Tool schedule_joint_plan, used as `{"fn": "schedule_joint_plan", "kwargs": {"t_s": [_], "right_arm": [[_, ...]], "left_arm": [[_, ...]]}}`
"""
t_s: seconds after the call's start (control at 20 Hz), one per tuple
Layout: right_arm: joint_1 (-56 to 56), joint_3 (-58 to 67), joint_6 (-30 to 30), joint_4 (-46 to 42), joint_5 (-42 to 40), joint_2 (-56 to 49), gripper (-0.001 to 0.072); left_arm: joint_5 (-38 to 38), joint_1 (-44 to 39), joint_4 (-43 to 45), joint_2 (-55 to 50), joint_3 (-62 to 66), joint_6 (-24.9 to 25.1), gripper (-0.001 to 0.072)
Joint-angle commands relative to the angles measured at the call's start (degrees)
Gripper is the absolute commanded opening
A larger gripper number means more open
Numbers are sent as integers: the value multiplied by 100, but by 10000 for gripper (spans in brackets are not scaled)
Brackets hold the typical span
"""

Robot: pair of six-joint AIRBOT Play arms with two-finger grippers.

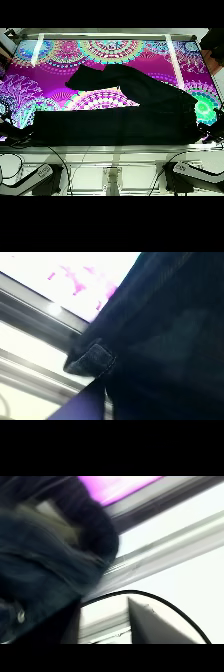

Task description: Fold the clothes and pants, and hang the long-sleeved shirts on hangers.

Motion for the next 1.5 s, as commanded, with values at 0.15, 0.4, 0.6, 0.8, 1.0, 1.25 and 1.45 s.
{"fn": "schedule_joint_plan", "kwargs": {"t_s": [0.15, 0.4, 0.6, 0.8, 1.0, 1.25, 1.45], "right_arm": [[2, 236, 26, -20, 98, 2, 394], [4, 1327, 50, 457, -37, 2, 395], [70, 1587, -13, 2872, -793, -15, 395], [796, 1585, -44, 3182, -1202, -24, 592], [1384, 1585, -39, 3034, -1506, -24, 598], [1746, 1585, -39, 3036, -1792, -24, 597], [1921, 1582, -39, 3038, -1956, -26, 598]], "left_arm": [[-409, -4, -111, 2, 901, 111, 249], [-420, -68, -1569, -98, 2732, 367, 369], [-136, -1064, -3528, -1032, 3665, 544, 369], [1025, -2474, -3565, -2441, 4168, 317, 537], [1390, -2929, -3563, -3777, 4887, -116, 539], [1434, -2920, -3121, -4444, 5440, -168, 542], [1803, -3012, -2059, -4452, 5455, -195, 542]]}}
